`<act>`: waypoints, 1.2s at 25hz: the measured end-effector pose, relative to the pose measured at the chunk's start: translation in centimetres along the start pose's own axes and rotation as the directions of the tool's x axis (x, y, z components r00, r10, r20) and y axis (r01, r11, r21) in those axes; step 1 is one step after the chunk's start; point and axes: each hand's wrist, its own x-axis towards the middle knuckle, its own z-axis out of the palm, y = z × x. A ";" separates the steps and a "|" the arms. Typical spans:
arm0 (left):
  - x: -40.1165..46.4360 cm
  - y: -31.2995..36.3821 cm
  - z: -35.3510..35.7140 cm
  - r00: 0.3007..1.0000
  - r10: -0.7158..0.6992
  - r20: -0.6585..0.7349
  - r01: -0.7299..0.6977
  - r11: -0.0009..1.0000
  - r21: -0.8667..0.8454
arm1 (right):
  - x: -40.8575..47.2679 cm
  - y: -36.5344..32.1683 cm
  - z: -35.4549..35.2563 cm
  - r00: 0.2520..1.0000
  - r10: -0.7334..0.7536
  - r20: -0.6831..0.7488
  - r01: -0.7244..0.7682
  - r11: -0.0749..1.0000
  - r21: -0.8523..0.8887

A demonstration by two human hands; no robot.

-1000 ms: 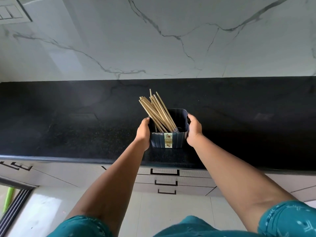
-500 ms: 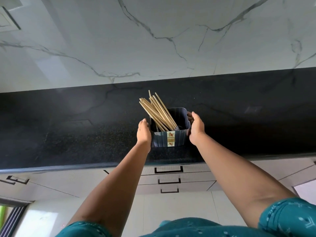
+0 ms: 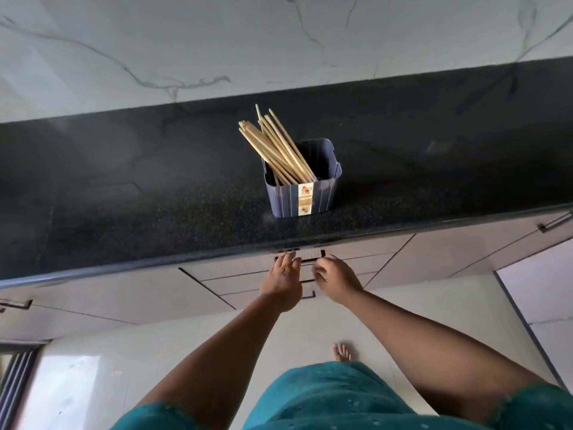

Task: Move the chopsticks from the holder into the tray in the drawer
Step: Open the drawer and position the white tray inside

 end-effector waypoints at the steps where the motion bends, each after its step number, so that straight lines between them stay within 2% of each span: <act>1: 0.3 -0.3 0.1 0.998 0.008 0.064 -0.011 0.998 0.061 | 0.5 0.1 0.6 0.995 -0.043 0.087 0.051 0.995 -0.086; 2: 0.6 -0.6 0.1 0.995 0.023 0.092 -0.034 0.993 0.115 | 1.2 0.2 1.2 0.985 -0.061 0.163 0.086 0.985 -0.150; 4: 1.5 -1.5 0.5 0.988 0.003 0.157 -0.033 0.981 0.189 | 2.5 -0.1 2.0 0.977 -0.048 0.206 0.100 0.963 -0.249; 8: 2.4 -2.9 1.3 0.970 -0.091 0.225 0.004 0.933 0.360 | 4.2 -0.4 3.9 0.986 -0.037 0.165 0.101 0.913 -0.396; 13: 2.9 -3.1 0.6 0.974 -0.069 0.217 -0.033 0.900 0.435 | 4.5 -1.6 4.0 0.994 0.039 0.101 0.006 0.912 -0.410; 21: 0.3 -2.6 1.5 0.978 0.007 0.207 -0.118 0.841 0.529 | 2.1 -1.3 4.3 0.980 0.085 0.181 -0.004 0.912 -0.410; 25: -1.3 -1.4 2.2 0.977 -0.031 0.213 -0.097 0.821 0.563 | 0.5 -1.3 4.4 0.971 0.116 0.209 -0.020 0.910 -0.414; 30: -8.0 0.3 5.7 0.950 -0.139 0.280 -0.004 0.890 0.456 | -7.4 1.6 6.0 0.949 0.018 0.314 0.116 0.907 -0.404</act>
